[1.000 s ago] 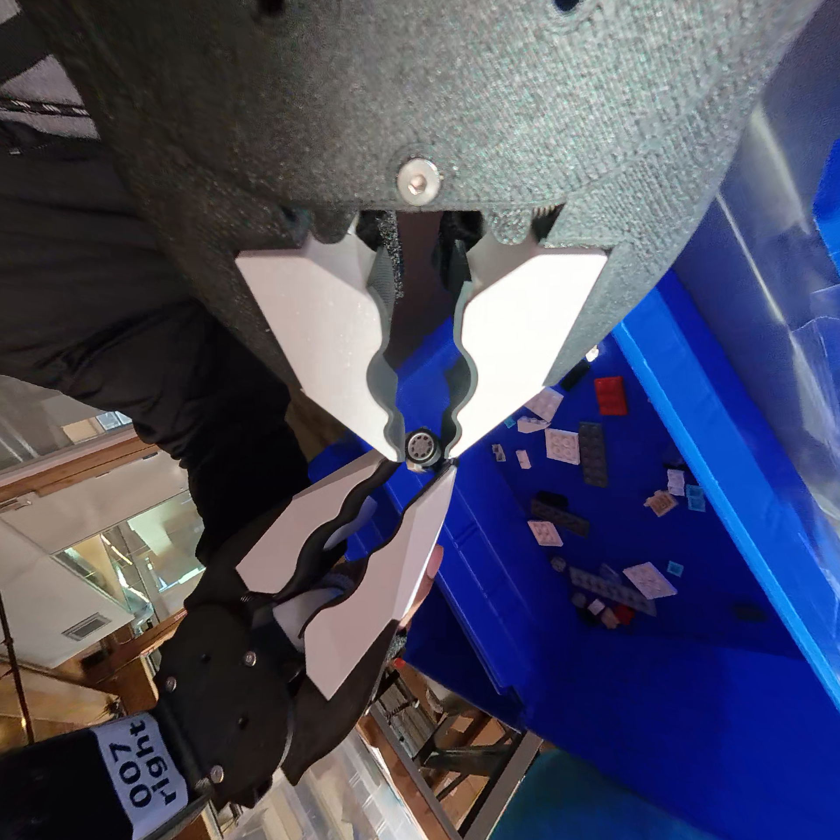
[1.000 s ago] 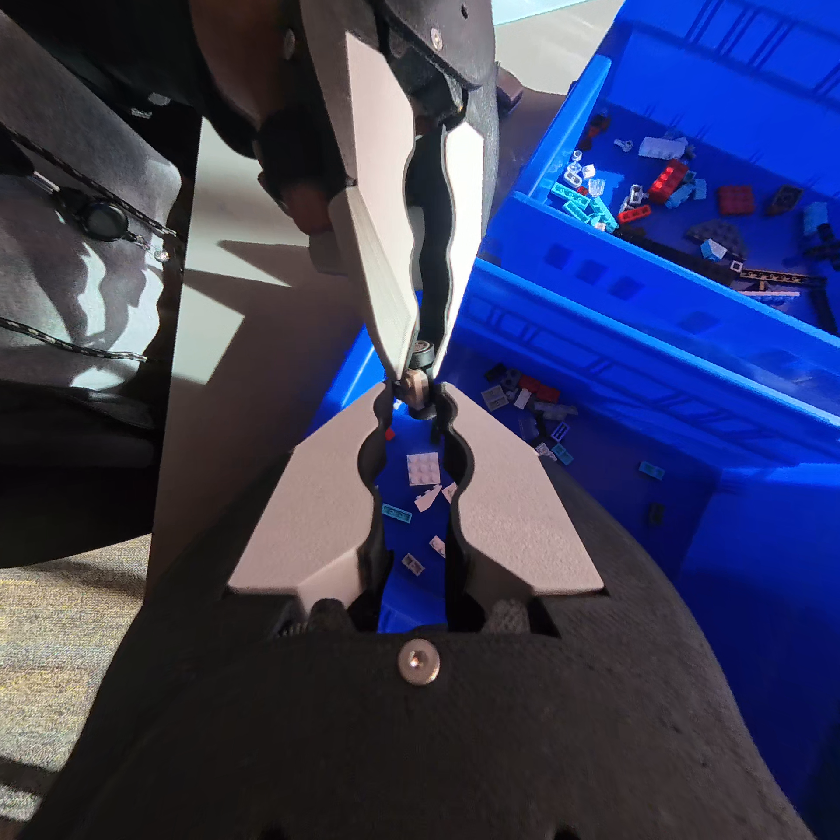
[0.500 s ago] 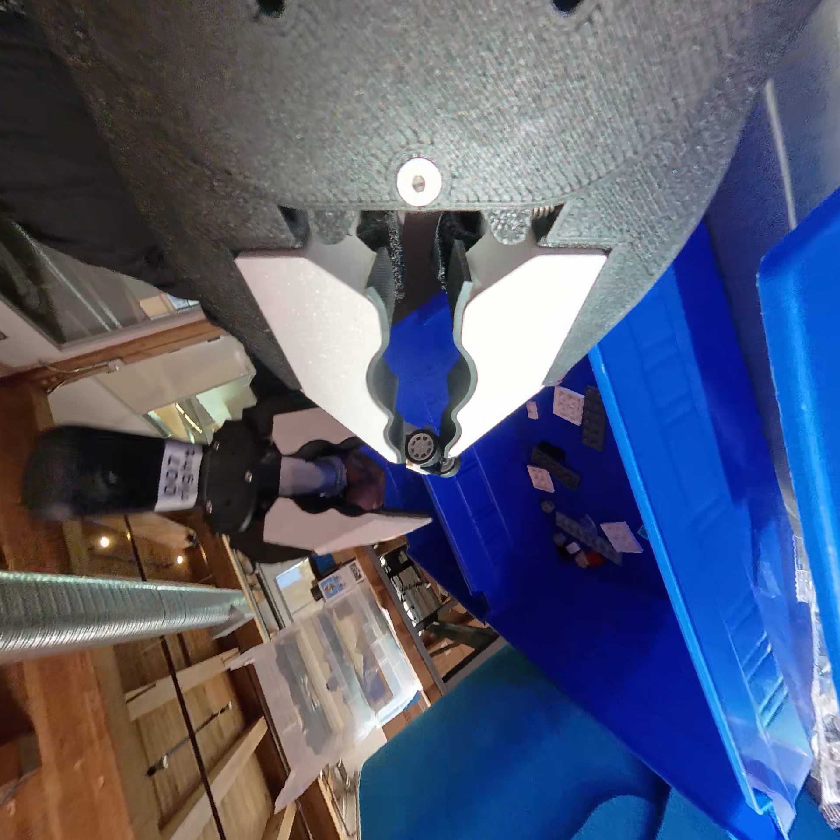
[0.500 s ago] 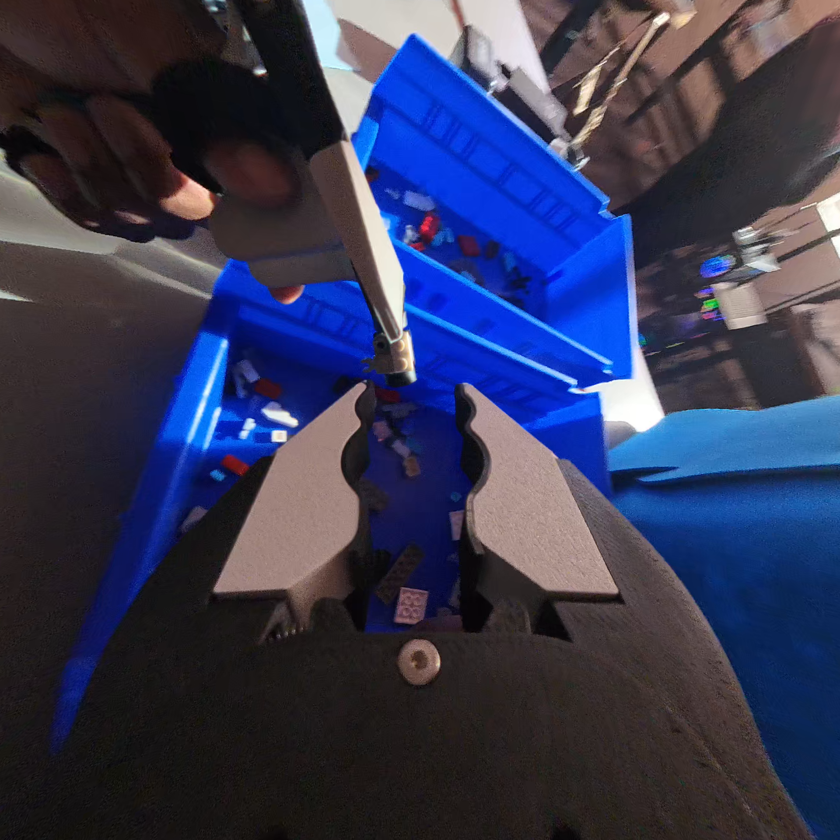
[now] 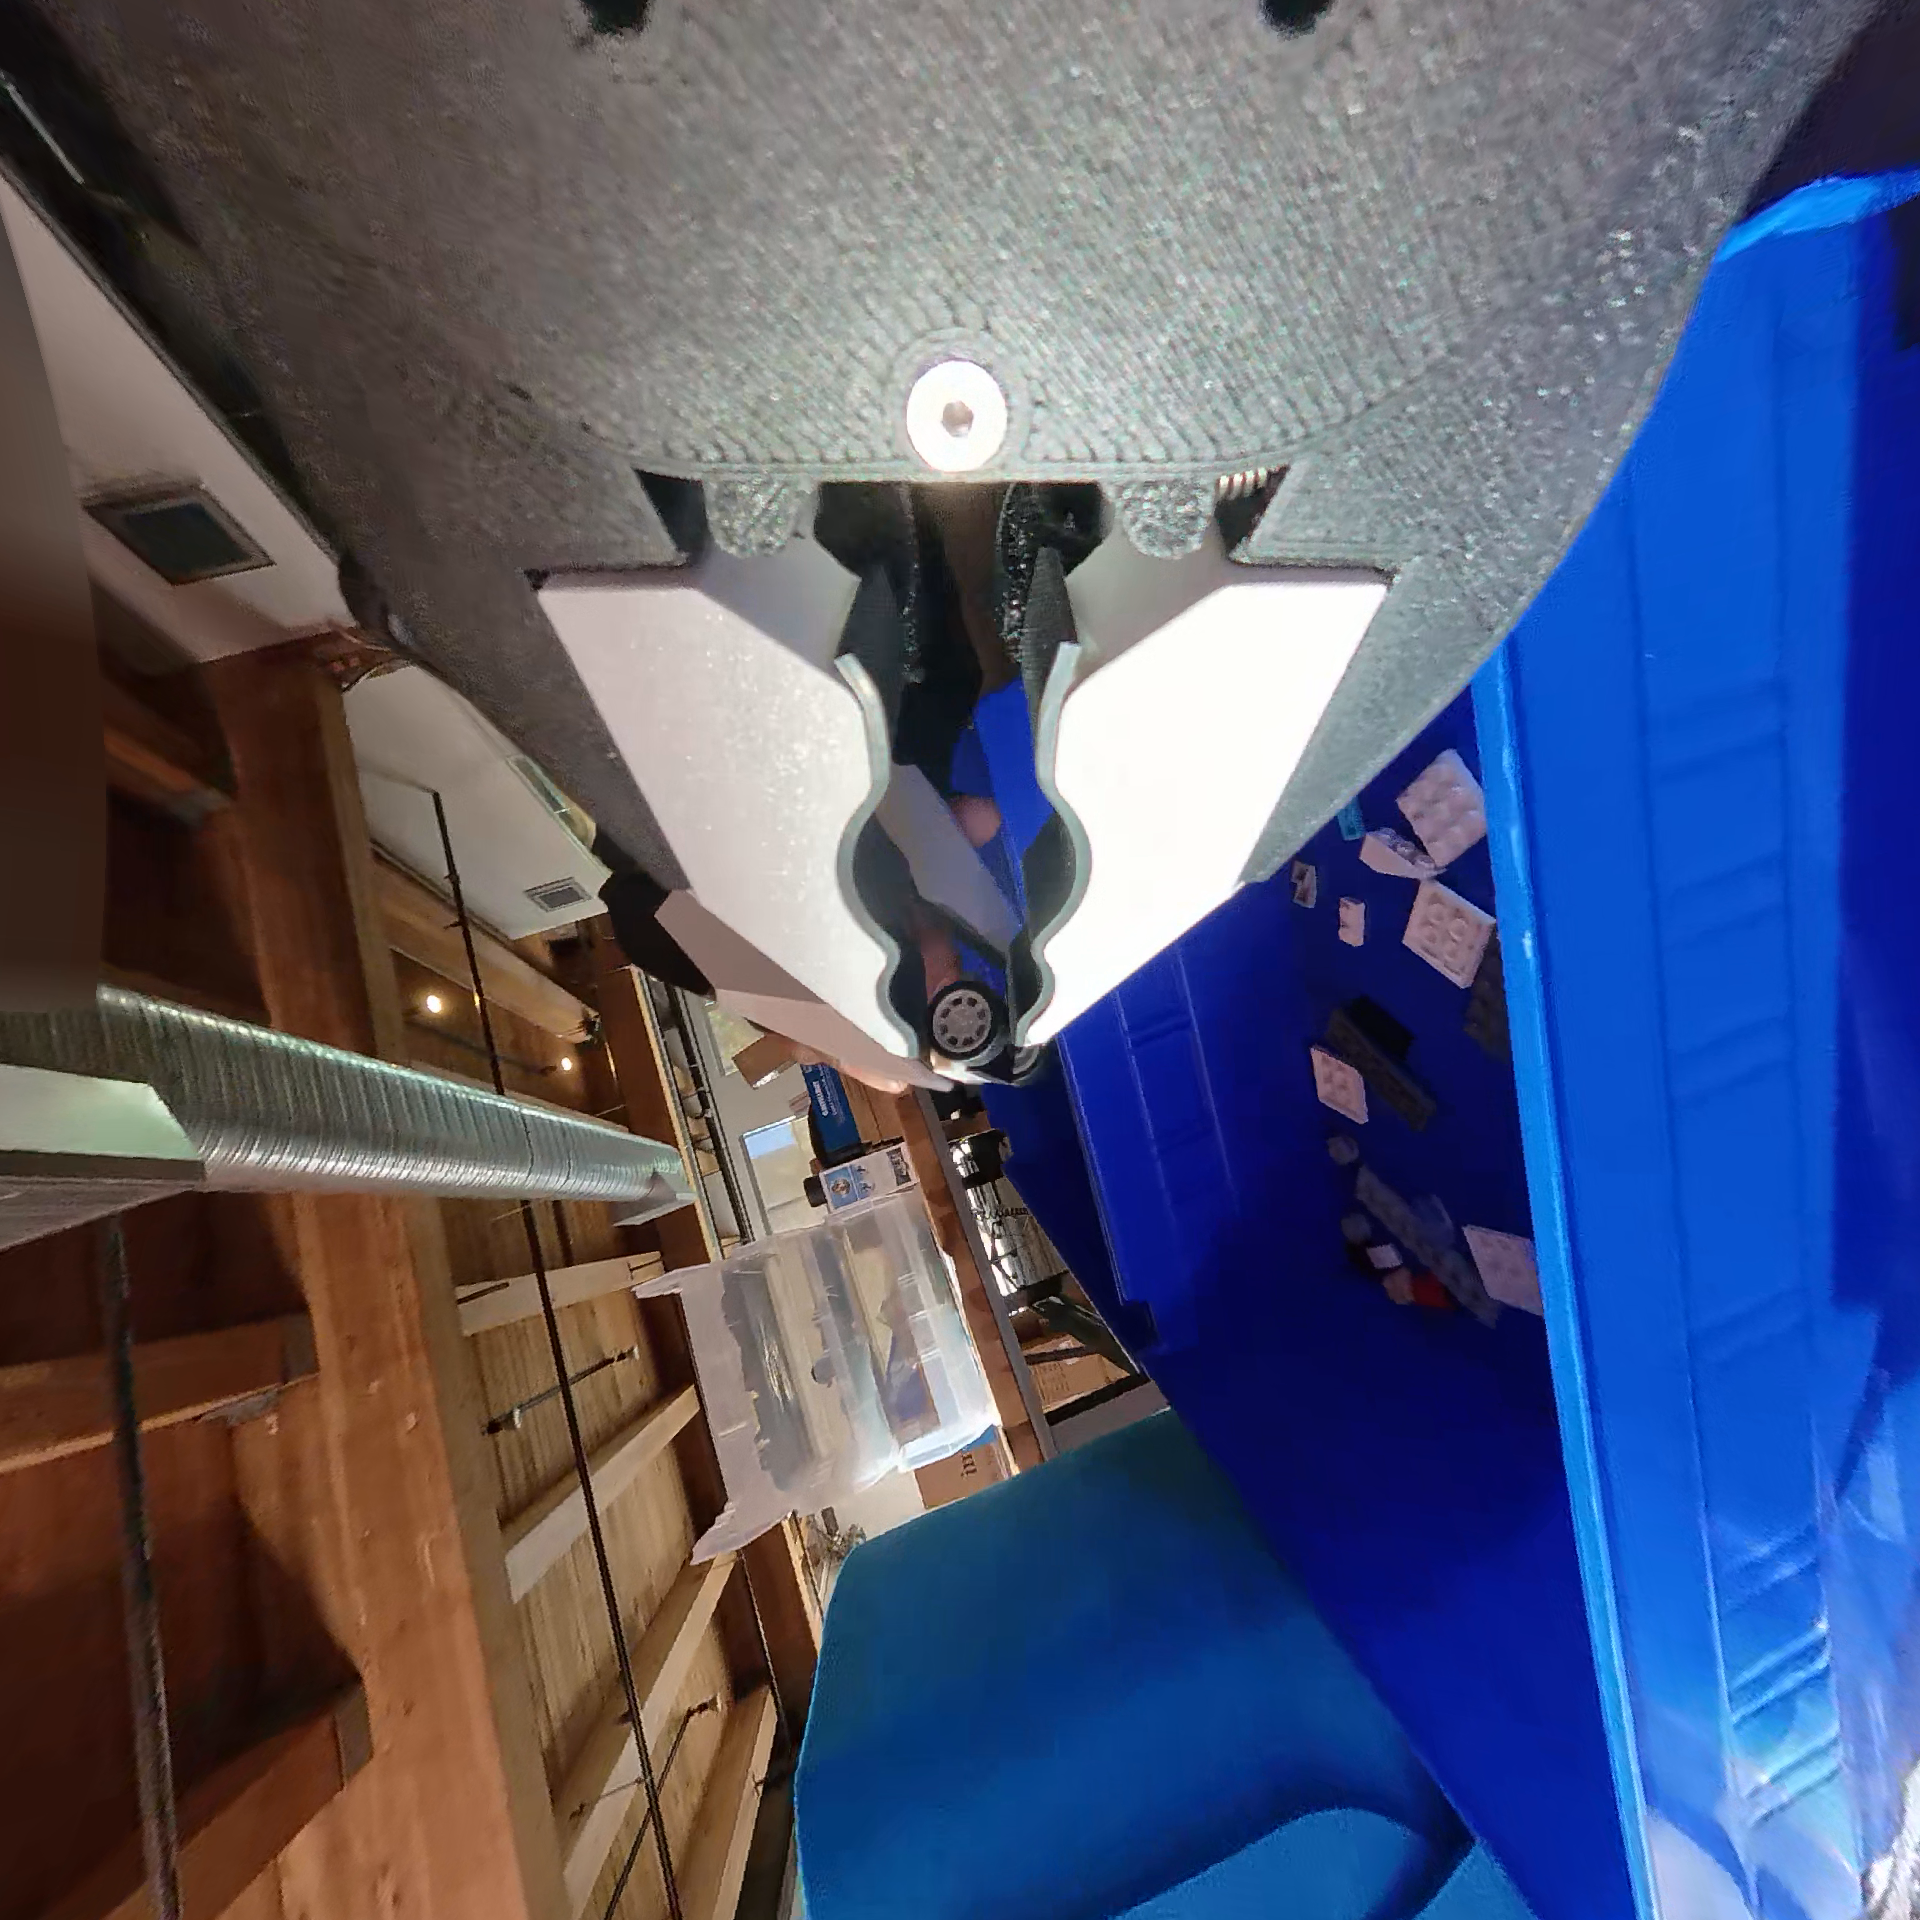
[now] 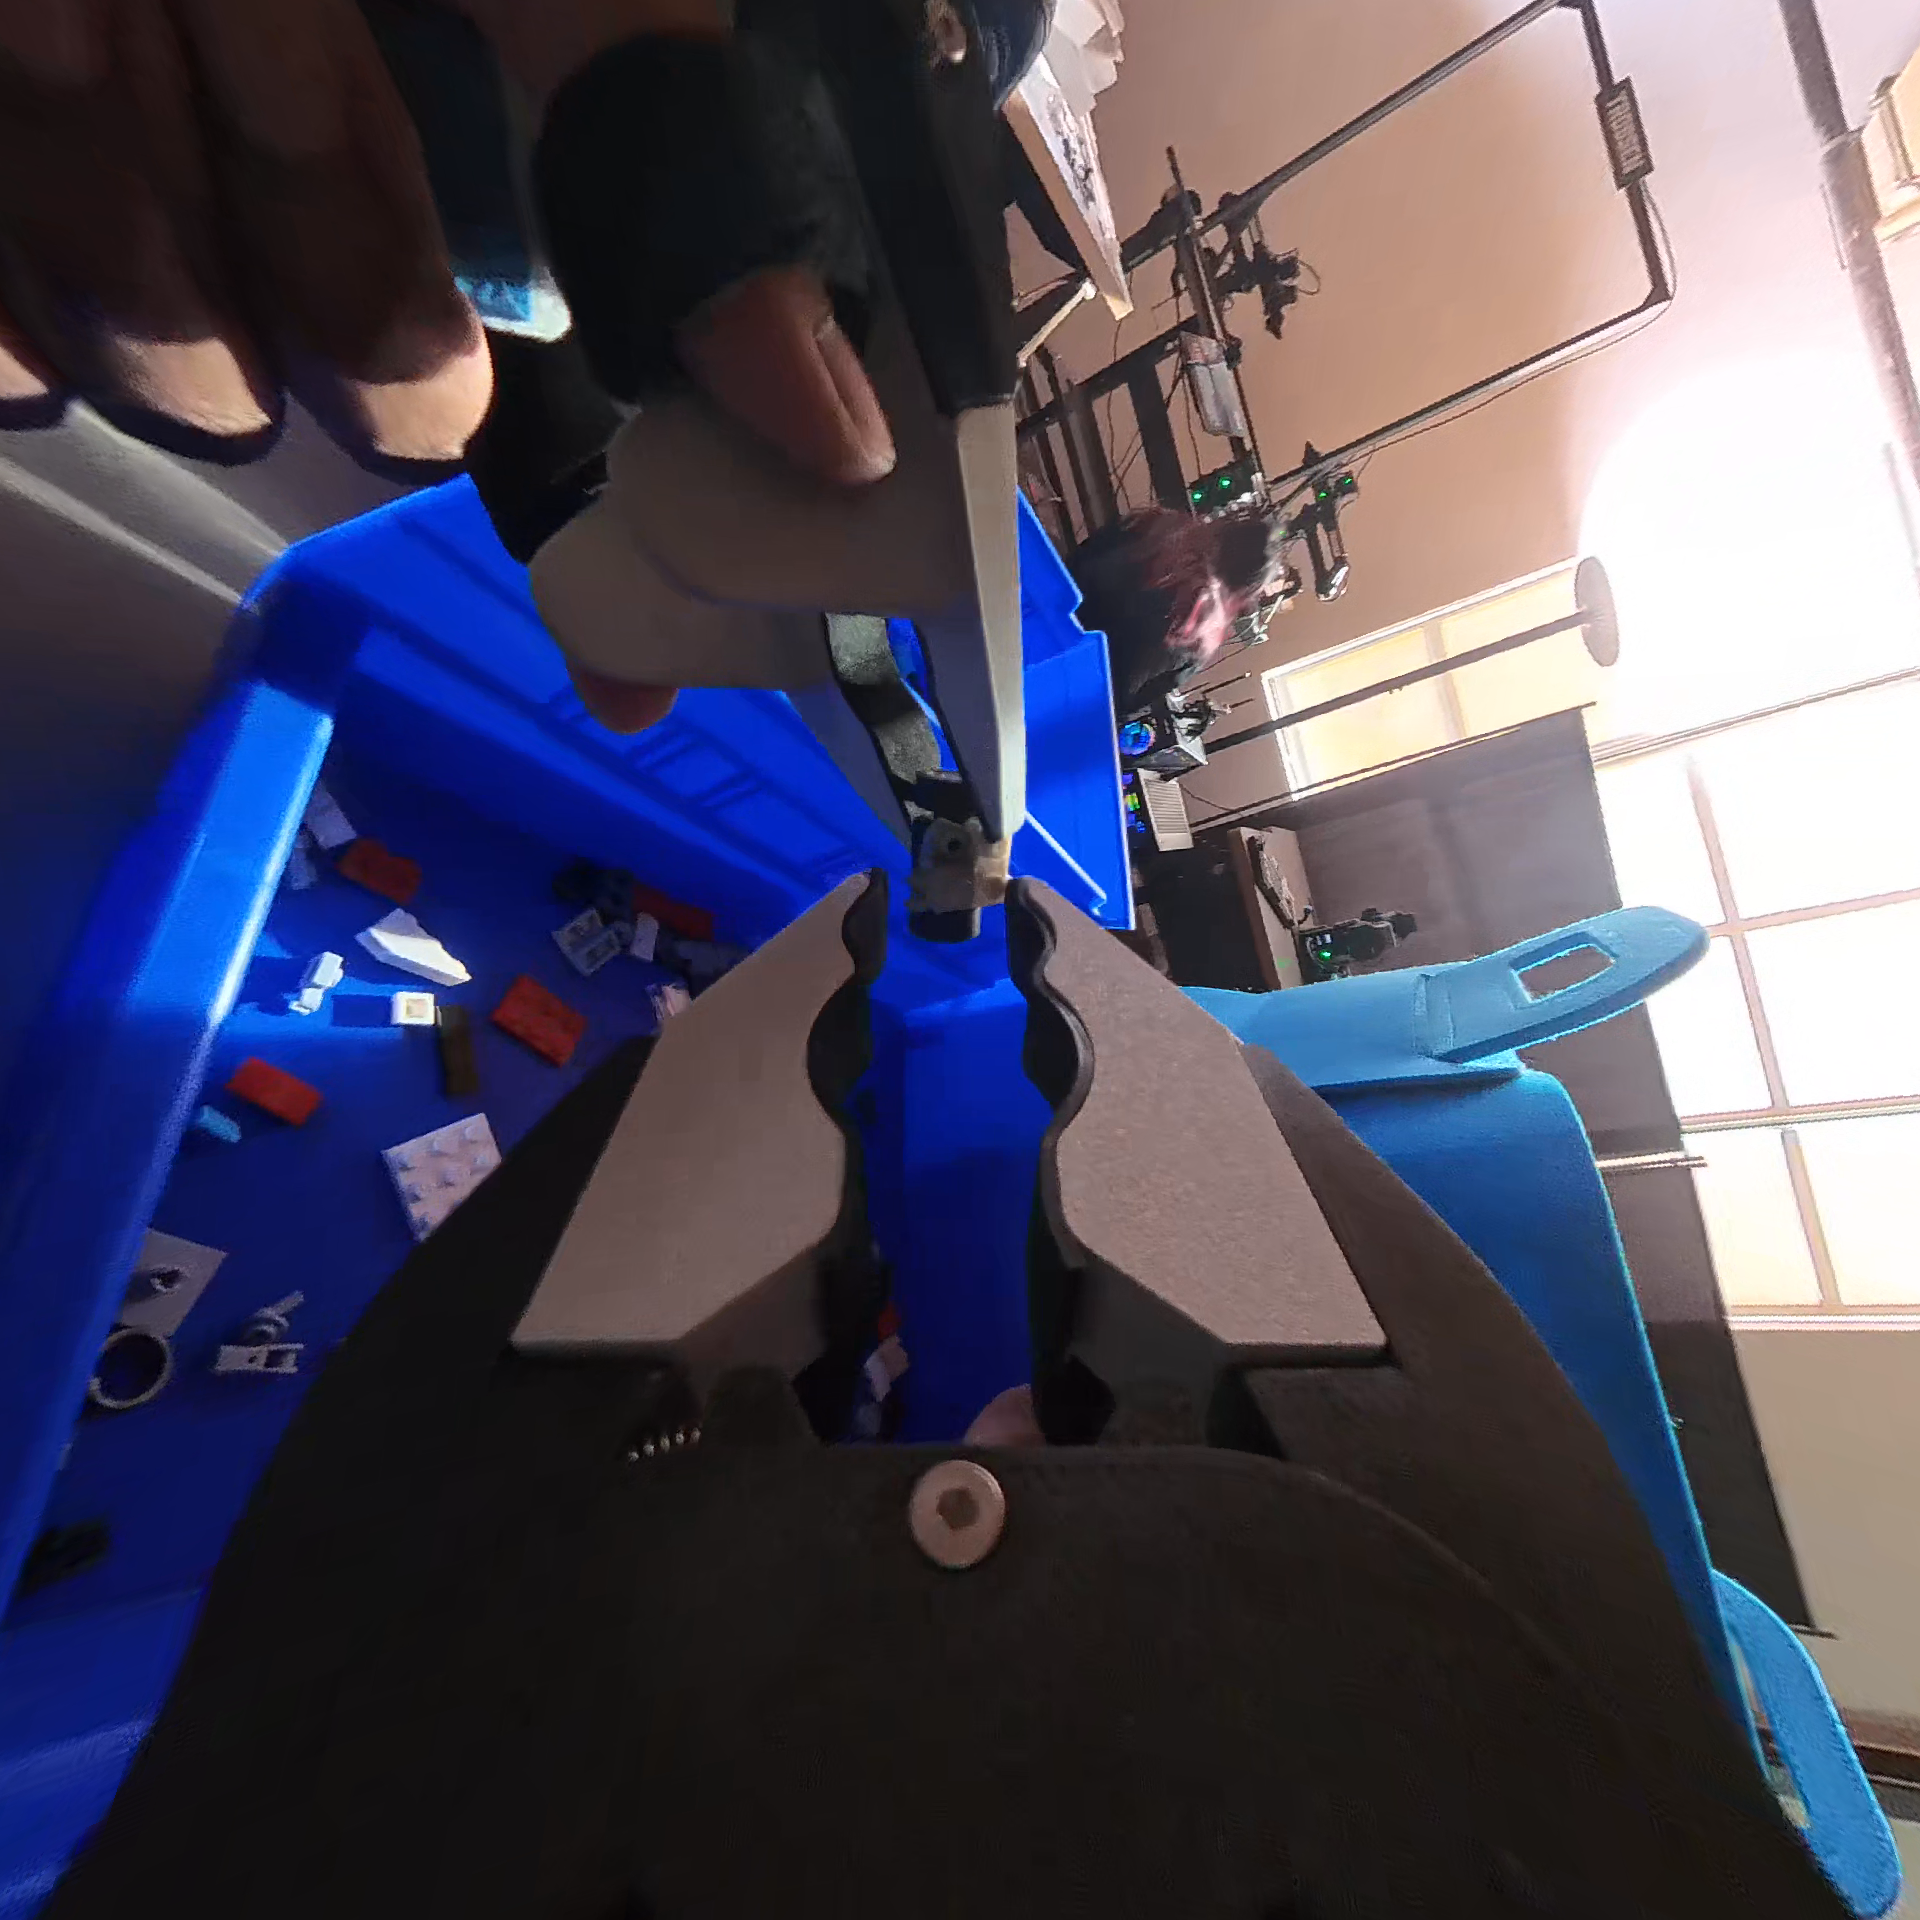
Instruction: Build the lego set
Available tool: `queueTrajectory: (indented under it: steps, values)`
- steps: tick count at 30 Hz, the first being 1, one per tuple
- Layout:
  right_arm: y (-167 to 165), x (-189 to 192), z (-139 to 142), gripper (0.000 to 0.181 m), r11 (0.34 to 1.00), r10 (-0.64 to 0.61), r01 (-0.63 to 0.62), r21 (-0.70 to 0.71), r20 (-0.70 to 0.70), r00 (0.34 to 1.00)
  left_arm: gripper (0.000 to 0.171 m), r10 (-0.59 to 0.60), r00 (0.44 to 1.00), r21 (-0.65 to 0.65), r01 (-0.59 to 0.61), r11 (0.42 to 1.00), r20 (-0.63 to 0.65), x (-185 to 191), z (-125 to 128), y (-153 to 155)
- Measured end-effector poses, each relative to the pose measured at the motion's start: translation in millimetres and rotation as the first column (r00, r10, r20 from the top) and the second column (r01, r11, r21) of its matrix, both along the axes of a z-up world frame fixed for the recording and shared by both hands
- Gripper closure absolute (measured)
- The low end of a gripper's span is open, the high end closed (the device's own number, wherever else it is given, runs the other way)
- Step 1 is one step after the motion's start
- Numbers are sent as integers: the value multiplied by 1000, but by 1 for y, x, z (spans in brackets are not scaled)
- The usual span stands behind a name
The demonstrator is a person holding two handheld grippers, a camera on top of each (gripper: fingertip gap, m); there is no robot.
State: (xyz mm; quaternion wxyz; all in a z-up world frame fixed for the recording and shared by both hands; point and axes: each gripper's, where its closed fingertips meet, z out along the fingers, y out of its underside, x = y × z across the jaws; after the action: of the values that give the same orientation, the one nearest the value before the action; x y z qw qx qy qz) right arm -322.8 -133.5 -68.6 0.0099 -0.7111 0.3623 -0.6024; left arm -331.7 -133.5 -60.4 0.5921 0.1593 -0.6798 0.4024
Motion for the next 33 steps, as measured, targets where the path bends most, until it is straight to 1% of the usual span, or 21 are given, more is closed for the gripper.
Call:
queueTrajectory:
  steps: [2, 7, 13, 16, 18, 21, 29, 33]
  values:
    - [-1, -1, 1, 161, 999, -3, 3, -36, 10, 1000, 157, 3, 1000, 13, -3, 1000, -25, -2, -1, 1]
    - [2, -5, 0, 162, 991, 3, 0, -131, 27, 1000, 157, 17, 999, 22, -16, 1000, -42, -5, -2, 1]
    - [1, -12, 4, 163, 988, 21, -14, -152, 44, 999, 156, -35, 996, -1, 35, 999, -79, -13, 2, 2]
    - [1, -15, 6, 164, 987, 25, -17, -157, 47, 999, 151, -74, 994, -6, 74, 997, -80, -20, 3, 4]
    - [2, -15, 9, 165, 987, 32, -23, -162, 54, 998, 151, -64, 996, -16, 63, 998, -66, -19, 4, 2]
    - [2, -16, 9, 167, 987, 40, -30, -156, 57, 998, 157, -54, 997, -29, 53, 998, -58, -19, 6, 1]
    - [1, -17, 6, 167, 987, 34, -24, -159, 61, 998, 158, -13, 1000, -46, 13, 999, 4, -20, 3, -3]
    - [2, -18, 5, 168, 990, 43, -35, -134, 61, 997, 157, 28, 999, -56, -26, 998, 40, -15, 1, -5]
